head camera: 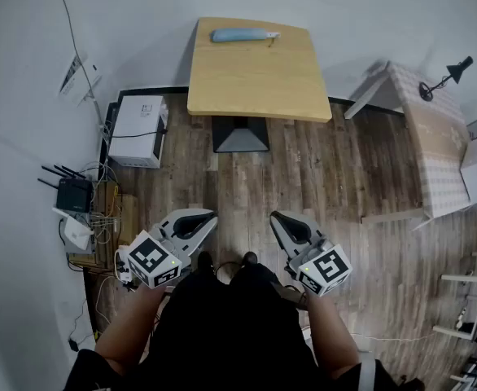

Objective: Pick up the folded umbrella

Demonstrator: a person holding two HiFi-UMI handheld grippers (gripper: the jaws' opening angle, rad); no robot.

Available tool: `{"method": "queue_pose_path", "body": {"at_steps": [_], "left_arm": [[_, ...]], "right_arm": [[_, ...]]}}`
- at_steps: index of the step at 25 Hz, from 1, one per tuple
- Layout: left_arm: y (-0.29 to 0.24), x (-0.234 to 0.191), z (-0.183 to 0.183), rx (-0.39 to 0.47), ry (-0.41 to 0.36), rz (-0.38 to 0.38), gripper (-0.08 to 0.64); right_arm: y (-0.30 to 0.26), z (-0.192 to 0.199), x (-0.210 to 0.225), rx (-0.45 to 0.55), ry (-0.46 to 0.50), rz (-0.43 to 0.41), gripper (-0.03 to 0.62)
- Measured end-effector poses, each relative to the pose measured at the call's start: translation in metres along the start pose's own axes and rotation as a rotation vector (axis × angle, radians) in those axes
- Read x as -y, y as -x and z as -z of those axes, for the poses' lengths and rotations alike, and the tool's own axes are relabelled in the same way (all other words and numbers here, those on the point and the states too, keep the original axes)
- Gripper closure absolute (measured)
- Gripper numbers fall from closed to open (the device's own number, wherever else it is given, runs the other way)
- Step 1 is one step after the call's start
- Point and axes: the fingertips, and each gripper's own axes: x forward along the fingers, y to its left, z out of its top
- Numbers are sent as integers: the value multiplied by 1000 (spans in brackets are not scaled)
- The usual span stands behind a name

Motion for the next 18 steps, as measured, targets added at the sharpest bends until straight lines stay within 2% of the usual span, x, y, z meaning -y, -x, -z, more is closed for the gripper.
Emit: {"method": "queue_pose_path", "body": {"at_steps": [6,11,15,18], "left_arm": [[-24,39,-17,15,1,15,548],[-58,71,-34,12,-30,15,549],[-73,72,-25,-30,-11,-30,549],[-92,84,-18,-39,6,-36,549]], "right_arm": [[40,-14,14,14,24,-37,572],[83,-5,50,28,-10,-37,572],[96,-3,62,28,46,-58,572],[109,18,74,-12,20,-76,571]]}}
